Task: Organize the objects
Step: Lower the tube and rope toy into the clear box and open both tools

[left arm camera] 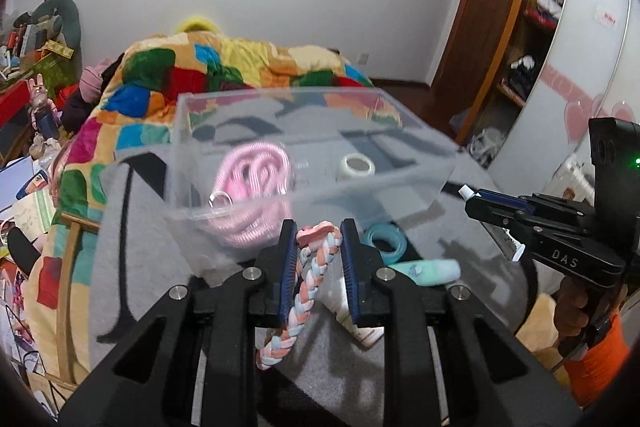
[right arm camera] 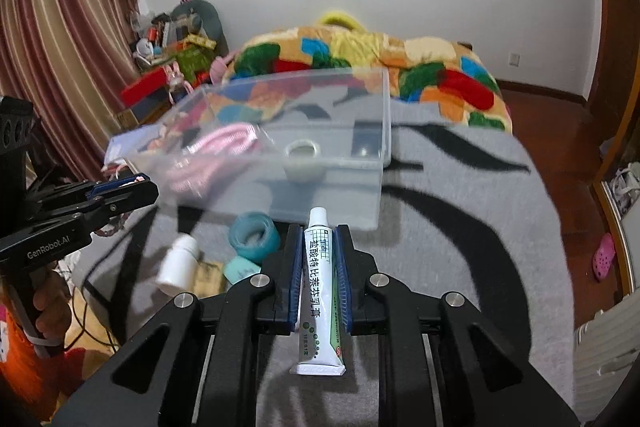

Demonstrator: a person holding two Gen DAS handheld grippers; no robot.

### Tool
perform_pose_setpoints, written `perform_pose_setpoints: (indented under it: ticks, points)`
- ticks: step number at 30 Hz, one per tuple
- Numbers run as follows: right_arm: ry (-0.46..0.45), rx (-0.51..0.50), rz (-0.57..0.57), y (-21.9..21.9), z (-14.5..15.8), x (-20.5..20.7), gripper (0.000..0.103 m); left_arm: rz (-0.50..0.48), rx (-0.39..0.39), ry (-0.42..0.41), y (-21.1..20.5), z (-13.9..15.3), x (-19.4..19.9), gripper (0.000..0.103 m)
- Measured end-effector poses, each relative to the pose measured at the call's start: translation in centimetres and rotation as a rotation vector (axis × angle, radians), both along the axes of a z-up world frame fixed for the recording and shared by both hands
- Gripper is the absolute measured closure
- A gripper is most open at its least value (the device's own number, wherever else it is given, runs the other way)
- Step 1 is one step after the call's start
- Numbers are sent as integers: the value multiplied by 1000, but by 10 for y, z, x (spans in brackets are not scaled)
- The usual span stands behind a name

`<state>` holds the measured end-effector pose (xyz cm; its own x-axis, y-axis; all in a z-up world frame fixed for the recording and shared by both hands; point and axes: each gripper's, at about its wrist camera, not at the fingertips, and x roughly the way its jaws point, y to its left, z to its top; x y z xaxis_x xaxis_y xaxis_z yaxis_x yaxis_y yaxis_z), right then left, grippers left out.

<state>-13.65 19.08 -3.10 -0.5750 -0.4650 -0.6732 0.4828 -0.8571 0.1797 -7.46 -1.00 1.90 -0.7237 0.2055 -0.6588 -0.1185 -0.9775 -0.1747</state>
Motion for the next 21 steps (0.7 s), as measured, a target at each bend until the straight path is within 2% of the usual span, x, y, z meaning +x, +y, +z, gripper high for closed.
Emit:
perform_pose_setpoints:
  ticks: [6,12,21]
  points:
    - [61,-32,4,-7,28,-6,89,36,-15,45,-10,17,-6,82]
    - [104,-41,-5,-24,47,-31,89,49,-19,57,-18,25,-24,82]
    - [72,-1,-47,-44,40,-80,89,46,-56,34,-18,18,-59,82]
